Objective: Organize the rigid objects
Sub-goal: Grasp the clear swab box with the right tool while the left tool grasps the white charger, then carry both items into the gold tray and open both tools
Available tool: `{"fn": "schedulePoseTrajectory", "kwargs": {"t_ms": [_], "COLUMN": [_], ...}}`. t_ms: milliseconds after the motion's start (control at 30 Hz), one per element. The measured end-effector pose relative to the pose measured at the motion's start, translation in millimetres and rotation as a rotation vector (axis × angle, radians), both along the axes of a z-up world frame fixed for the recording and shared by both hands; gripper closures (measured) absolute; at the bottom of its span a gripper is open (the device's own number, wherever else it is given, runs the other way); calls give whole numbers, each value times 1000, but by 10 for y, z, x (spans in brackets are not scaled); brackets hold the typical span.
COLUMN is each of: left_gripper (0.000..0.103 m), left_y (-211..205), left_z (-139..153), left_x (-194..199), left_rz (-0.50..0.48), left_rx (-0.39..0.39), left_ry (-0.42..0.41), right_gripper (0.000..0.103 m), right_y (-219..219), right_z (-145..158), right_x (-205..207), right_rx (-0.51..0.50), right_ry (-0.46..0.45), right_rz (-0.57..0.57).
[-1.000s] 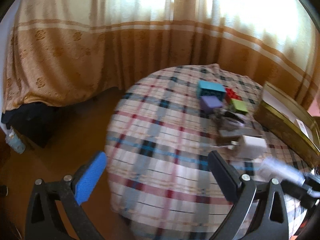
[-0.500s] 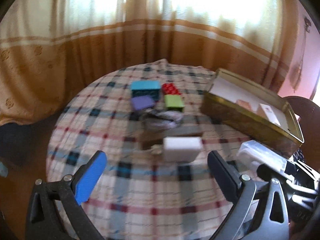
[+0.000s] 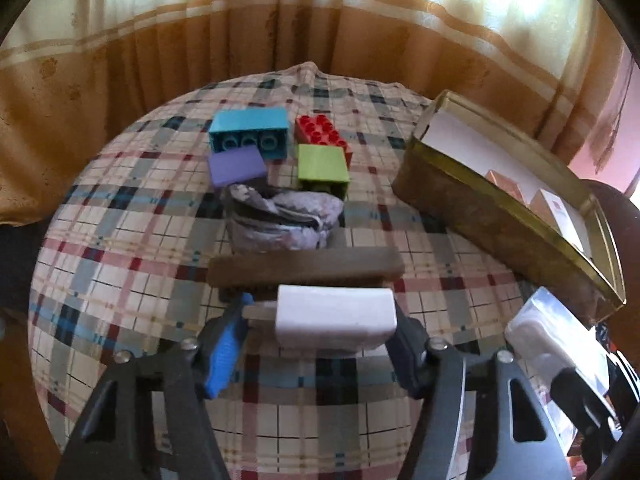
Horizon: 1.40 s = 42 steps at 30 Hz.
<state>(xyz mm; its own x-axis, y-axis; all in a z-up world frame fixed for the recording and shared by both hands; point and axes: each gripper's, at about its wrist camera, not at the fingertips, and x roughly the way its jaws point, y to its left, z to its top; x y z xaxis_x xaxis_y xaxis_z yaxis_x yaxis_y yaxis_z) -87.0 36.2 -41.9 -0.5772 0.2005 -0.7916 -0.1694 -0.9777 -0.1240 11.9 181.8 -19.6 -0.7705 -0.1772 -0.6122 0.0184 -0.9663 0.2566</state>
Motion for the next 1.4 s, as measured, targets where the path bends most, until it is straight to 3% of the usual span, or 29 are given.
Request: {"fn": "schedulePoseTrajectory", "kwargs": {"t_ms": [667, 1200, 1400], "left_gripper": [39, 39, 39], "left_y": [-35, 607, 920], "left_z": [429, 974, 988], "left_x": [275, 63, -148], "left_rz": [-23, -140, -167], "left_rx": [39, 23, 1], "left_ry": [142, 276, 278], "right_gripper": [47, 47, 47], "right_y": [77, 591, 833], "right_z": [226, 719, 770], "right_x": [99, 0, -208], "right_rx": [-8, 62, 89], "right_ry": [99, 246, 258], "right_rz": [-50, -218, -293]}}
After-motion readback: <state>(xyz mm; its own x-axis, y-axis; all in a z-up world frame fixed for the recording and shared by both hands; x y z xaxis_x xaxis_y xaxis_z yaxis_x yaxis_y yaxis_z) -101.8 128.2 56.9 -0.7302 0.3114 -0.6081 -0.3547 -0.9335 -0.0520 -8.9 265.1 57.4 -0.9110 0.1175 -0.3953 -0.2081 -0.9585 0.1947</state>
